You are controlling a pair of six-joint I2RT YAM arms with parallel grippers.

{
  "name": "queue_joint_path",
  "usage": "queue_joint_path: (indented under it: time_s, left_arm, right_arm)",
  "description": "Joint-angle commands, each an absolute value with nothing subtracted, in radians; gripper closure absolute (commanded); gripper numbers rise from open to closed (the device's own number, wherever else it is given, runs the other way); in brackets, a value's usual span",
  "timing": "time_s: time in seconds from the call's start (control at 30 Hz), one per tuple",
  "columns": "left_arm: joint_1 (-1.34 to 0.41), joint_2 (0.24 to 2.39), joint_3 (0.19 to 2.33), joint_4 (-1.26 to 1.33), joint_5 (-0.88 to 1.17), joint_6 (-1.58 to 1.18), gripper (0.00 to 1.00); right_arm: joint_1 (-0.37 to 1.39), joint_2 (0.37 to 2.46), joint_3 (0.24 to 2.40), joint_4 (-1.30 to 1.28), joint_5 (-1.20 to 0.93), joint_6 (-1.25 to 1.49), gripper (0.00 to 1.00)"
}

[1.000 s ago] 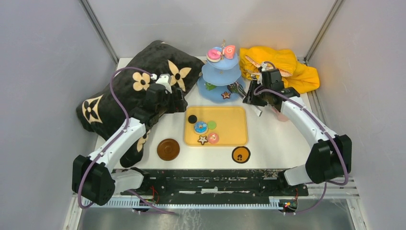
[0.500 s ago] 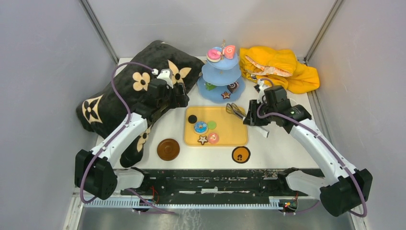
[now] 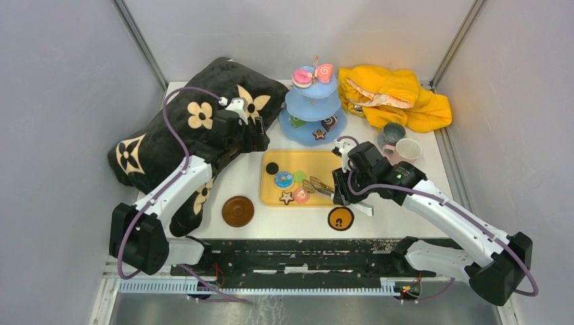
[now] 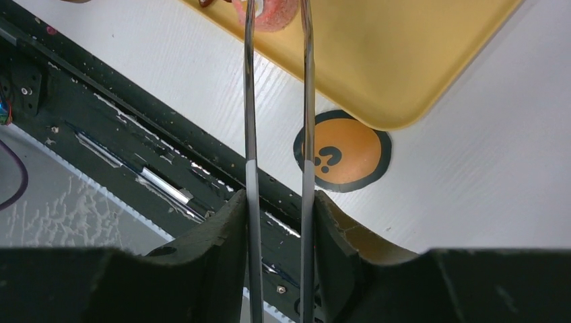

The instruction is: Serve the afternoon tea

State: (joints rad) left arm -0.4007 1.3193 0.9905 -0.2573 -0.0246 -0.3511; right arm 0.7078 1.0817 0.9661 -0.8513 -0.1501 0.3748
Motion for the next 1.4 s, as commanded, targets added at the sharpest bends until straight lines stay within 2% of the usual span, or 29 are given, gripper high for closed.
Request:
queue_joint_path:
  time_s: [0.0, 0.2, 0.67, 1.37]
  left_arm:
    - [-0.4, 1.286, 0.992, -0.206, -0.032, -0.365, 0.01]
    - [-0.4, 1.28, 0.983, -0.195, -0.032, -0.37, 0.01]
    - [-0.4, 1.266, 0.986, -0.197, -0.04, -0.363, 0.01]
    - [-0.4, 1.258, 0.98, -0.197, -0.037, -0.354, 0.01]
  right_arm:
    - [0.727, 1.027, 0.974, -0.861, -0.131, 0.343, 0.57]
    - [0.771, 1.049, 0.998, -0.896, -0.162, 0.325, 0.56]
    - [0.885, 1.09, 0.998, -0.897, 0.0, 0.318, 0.53]
    - [0.906, 1.161, 1.005, -0.807, 0.002, 0.31, 0.51]
